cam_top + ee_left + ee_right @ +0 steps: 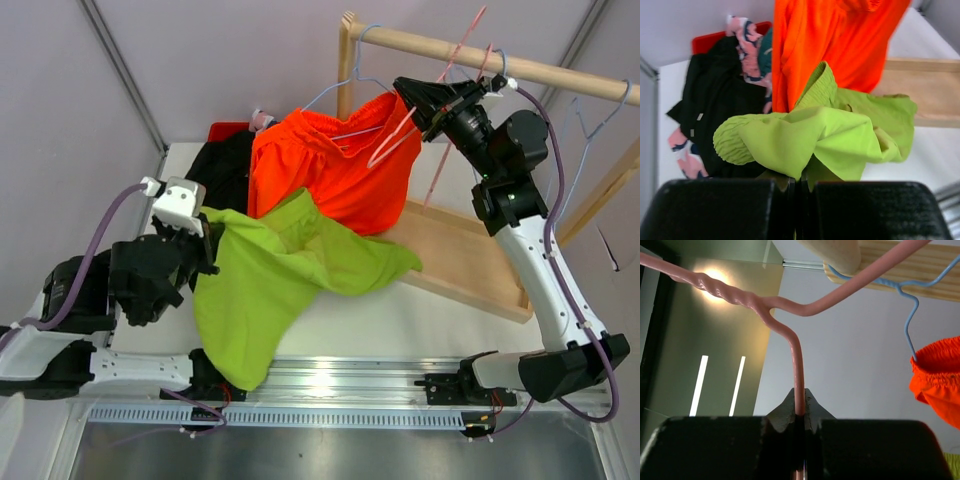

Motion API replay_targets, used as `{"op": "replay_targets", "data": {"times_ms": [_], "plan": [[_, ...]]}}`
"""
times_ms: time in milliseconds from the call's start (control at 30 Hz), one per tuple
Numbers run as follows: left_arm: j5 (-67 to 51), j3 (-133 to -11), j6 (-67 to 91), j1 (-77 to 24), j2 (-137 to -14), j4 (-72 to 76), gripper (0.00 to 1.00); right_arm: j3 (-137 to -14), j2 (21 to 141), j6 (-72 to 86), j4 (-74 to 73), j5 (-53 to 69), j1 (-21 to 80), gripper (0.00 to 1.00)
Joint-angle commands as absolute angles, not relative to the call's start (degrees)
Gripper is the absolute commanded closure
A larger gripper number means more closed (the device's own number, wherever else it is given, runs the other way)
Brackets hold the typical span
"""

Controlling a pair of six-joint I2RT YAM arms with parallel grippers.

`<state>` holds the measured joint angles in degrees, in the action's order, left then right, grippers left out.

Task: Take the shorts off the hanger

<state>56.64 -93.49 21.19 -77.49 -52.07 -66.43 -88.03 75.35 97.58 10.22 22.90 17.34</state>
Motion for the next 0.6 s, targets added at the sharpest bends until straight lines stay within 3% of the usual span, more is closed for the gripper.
{"op": "replay_targets", "data": {"times_ms": [0,200,367,567], "plan": [[56.4,-95.4,11.9,-71.6,-53.6,-62.0,1.00,-86.9,76.3,100.2,15.1,25.2,16.9,1.00],[53.3,-102.0,3.1,-65.3,-55.5,-56.5,1.00,-79.6,73.2,100.8,16.1,25.1,17.0,1.00],[58.1,-117.7,-4.5,-65.0,-59.8,-54.7,1.00,-74.7,70.0,100.5,16.4,25.2,16.9,1.00],[61.5,-130.6,-25.2,-65.0,-66.3,-42.0,1.00,-70.5,65.2,99.0,14.8,24.6,16.9,1.00]]}}
